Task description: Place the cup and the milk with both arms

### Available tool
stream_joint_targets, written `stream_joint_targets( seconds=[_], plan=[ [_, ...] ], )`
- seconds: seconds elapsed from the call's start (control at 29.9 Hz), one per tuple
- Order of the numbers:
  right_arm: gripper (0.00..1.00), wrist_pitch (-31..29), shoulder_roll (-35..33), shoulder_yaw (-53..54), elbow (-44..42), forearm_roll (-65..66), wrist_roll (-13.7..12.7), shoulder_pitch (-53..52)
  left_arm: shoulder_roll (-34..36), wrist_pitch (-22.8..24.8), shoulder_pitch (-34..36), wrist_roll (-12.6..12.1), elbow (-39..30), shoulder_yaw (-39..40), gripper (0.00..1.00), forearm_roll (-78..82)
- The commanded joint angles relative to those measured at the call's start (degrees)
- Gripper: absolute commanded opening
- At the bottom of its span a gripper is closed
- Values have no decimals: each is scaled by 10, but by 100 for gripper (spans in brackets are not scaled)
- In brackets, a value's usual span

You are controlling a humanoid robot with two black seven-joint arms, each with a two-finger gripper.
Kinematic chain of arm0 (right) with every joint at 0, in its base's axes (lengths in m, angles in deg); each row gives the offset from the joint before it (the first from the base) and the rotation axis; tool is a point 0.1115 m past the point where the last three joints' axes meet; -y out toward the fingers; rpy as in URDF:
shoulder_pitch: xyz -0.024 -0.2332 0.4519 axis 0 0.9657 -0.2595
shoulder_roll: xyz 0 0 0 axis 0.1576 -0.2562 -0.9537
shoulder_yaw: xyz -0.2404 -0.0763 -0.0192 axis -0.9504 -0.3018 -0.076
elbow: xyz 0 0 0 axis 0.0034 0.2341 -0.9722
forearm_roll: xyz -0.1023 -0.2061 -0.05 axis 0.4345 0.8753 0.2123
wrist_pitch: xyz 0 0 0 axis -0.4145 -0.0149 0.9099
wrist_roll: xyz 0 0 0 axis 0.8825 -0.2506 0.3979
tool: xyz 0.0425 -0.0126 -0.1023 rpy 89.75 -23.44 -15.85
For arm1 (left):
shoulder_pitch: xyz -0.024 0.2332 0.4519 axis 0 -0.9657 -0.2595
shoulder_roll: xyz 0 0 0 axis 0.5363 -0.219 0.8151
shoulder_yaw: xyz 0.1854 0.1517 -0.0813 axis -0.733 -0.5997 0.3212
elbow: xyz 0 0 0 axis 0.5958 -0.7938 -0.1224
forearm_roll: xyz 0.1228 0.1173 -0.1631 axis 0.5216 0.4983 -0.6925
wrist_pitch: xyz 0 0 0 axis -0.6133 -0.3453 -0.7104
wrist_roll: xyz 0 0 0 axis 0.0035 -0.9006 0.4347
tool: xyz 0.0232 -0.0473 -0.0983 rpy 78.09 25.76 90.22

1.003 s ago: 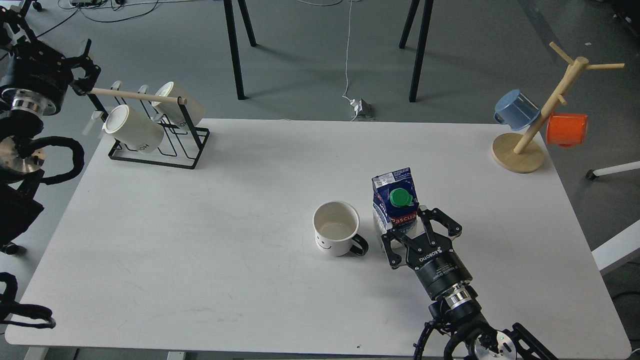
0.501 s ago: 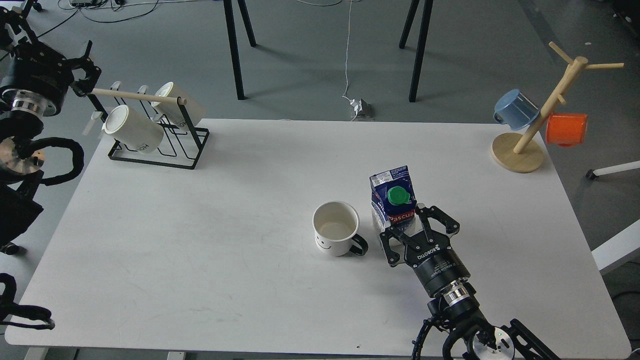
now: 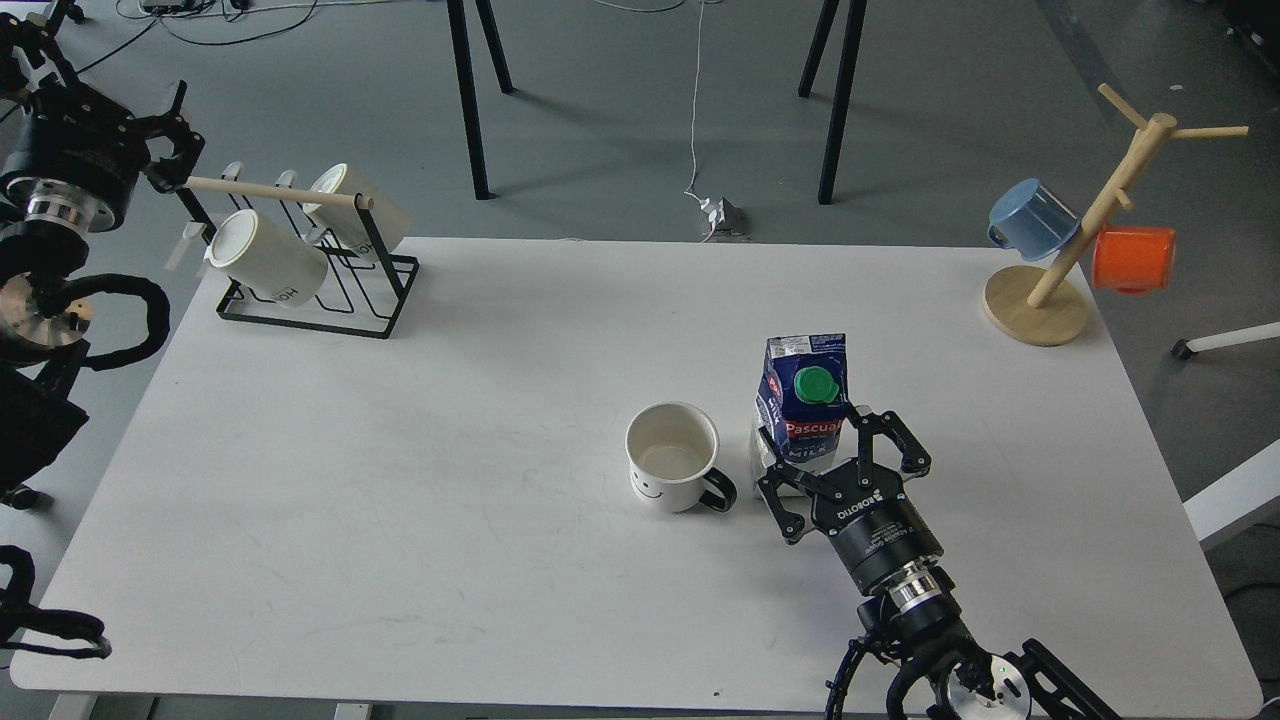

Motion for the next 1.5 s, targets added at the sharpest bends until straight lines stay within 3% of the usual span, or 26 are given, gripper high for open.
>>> stream_joint_targets(
  seconds=[0.0,0.1,0.53,0.84,1.07,1.24,1.47],
  plan=[
    [89,0,0,0,1,1,0,4,-2,0,-3,1,0,0,100,0],
    [93,0,0,-3,5,0,0,9,-1,0,-3,1,0,0,100,-1],
    [96,0,0,11,79,-3,-3,74,2,0,-2,1,0,0,100,-1],
    [98,0,-160,42,153,-7,-4,127,11,0,0,2,0,1,100,-1],
    [98,0,-221,182,164,-12,-5,124,14,0,1,3,-7,11,100,-4],
    [97,0,-279,232,150,-11,-10,23,12,0,1,4,-8,11,100,-5],
    [93,0,-285,233,-12,-11,-11,-156,6,0,3,2,-30,11,100,-5]
  ],
)
